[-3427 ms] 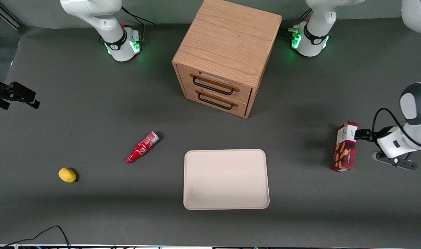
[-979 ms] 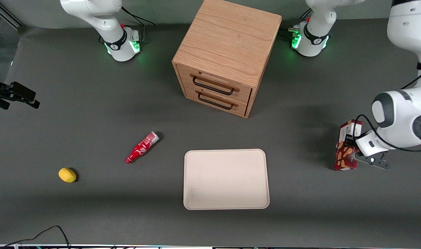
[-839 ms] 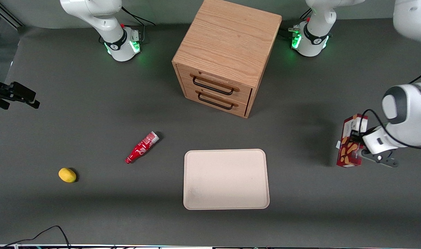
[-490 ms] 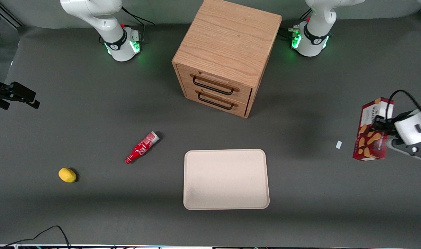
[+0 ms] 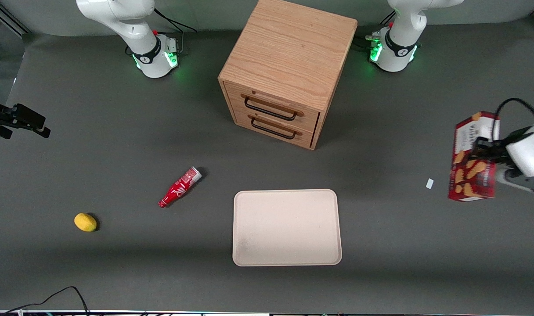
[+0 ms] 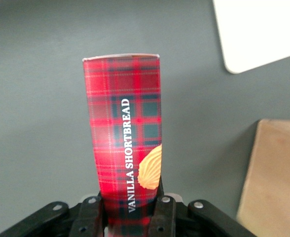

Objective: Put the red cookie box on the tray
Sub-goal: 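Carry the cookie box over the cream tray with the left gripper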

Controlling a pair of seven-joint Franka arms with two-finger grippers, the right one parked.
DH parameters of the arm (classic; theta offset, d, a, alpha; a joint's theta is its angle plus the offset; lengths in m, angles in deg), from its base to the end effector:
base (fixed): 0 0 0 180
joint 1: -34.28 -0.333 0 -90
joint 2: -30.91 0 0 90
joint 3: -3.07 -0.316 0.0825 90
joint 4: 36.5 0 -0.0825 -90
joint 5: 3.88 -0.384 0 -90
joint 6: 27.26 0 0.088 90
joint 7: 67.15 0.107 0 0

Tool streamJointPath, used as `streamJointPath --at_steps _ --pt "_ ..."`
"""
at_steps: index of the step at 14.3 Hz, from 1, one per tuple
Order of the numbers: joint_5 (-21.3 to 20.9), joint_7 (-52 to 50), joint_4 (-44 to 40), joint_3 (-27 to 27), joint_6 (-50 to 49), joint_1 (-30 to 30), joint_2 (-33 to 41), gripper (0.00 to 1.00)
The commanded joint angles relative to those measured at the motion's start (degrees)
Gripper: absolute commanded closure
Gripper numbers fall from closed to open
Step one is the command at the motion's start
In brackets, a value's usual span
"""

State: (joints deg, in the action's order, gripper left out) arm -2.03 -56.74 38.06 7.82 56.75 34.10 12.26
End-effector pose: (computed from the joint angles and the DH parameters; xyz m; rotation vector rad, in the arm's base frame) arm 0.6351 -0.0460 0.5479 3.0393 -0.3974 -0.2399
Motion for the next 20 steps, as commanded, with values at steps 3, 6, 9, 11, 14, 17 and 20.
streamJointPath --at_steps 3,6,9,11,14,17,20 --pt "-1.41 -22.32 -13.98 6.59 0.88 6.66 -12.17 1.0" --pt "-4.3 -32.35 -18.56 6.59 7.46 14.39 -18.59 1.0" --pt "-6.68 -37.82 -20.77 6.42 15.19 18.54 -24.22 1.0" --pt "-8.7 -38.88 -20.77 5.98 20.2 20.04 -27.82 1.0" --pt "-10.64 -39.85 -20.95 5.63 26.89 20.31 -33.1 1.0" --pt "-10.73 -39.59 -21.04 3.09 32.43 20.31 -37.06 1.0" --pt "-10.73 -39.59 -21.04 2.46 33.85 20.31 -38.83 1.0"
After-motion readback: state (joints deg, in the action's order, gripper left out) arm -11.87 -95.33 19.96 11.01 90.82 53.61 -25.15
